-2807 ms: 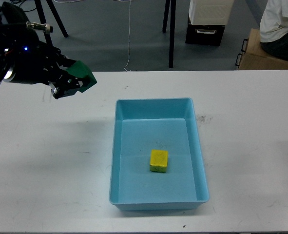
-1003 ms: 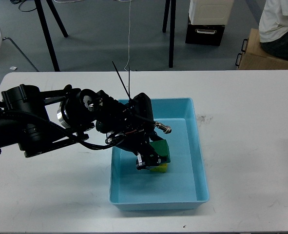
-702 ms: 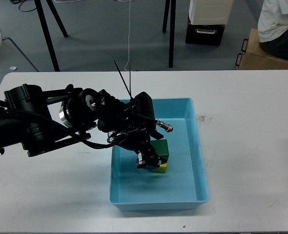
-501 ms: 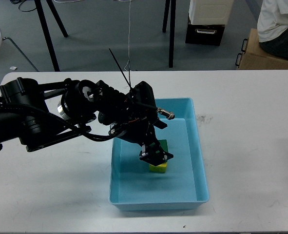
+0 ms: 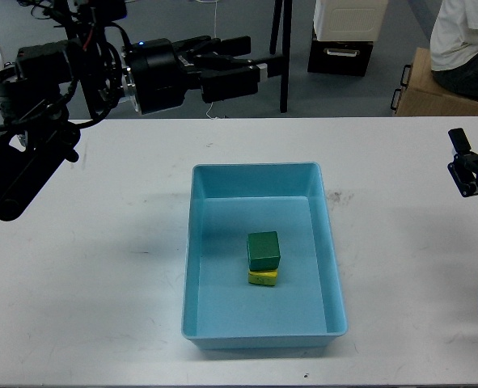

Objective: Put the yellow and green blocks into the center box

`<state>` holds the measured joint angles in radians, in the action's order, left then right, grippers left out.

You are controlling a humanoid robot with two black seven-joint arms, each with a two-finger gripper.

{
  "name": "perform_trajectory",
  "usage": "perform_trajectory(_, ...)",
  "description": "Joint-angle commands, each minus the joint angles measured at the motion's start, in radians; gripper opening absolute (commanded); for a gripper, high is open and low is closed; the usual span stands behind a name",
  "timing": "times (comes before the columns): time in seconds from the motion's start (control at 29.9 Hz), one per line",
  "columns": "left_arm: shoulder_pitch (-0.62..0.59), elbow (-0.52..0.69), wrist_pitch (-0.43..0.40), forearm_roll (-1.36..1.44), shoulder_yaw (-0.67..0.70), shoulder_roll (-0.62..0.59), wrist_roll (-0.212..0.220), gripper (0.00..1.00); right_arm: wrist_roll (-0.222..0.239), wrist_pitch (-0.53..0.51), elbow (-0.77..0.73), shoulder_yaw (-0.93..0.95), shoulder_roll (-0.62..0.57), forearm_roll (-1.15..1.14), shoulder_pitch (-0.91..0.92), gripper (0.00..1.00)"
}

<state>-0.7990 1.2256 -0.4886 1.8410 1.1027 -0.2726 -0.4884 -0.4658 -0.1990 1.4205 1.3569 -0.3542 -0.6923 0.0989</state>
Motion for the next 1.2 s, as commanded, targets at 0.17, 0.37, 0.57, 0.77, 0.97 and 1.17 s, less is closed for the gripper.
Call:
perform_trajectory(0.17, 0.357, 0.005, 0.0, -0.515, 0.23, 0.056, 0.011, 1.0, 0.211, -0.1, 0.003, -0.004, 0.012, 0.433, 0.042, 0.99)
perform_trajectory(0.37, 0.506, 0.064, 0.18, -1.114, 0.209, 0.085, 0.234, 1.0, 0.279, -0.14, 0.006, 0.016, 0.067, 0.753, 0.009, 0.99)
perform_trajectory(0.57, 0.632, 0.202, 0.361, -1.45, 0.197, 0.085, 0.266, 1.0, 0.303, -0.151, 0.014, 0.071, 0.136, 0.835, -0.096, 0.99)
perform_trajectory(0.77, 0.756, 0.216, 0.401, -1.589, 0.195, 0.196, 0.272, 1.0, 0.352, -0.221, 0.06, 0.08, 0.23, 0.838, -0.234, 0.99)
perform_trajectory(0.97, 0.813, 0.219, 0.242, -1.767, 0.145, 0.219, 0.283, 1.0, 0.34, -0.22, 0.066, 0.09, 0.265, 0.835, -0.258, 0.99)
perform_trajectory(1.17, 0.848, 0.259, 0.217, -1.826, 0.138, 0.222, 0.32, 1.0, 0.339, -0.229, 0.064, 0.09, 0.265, 0.835, -0.278, 0.99)
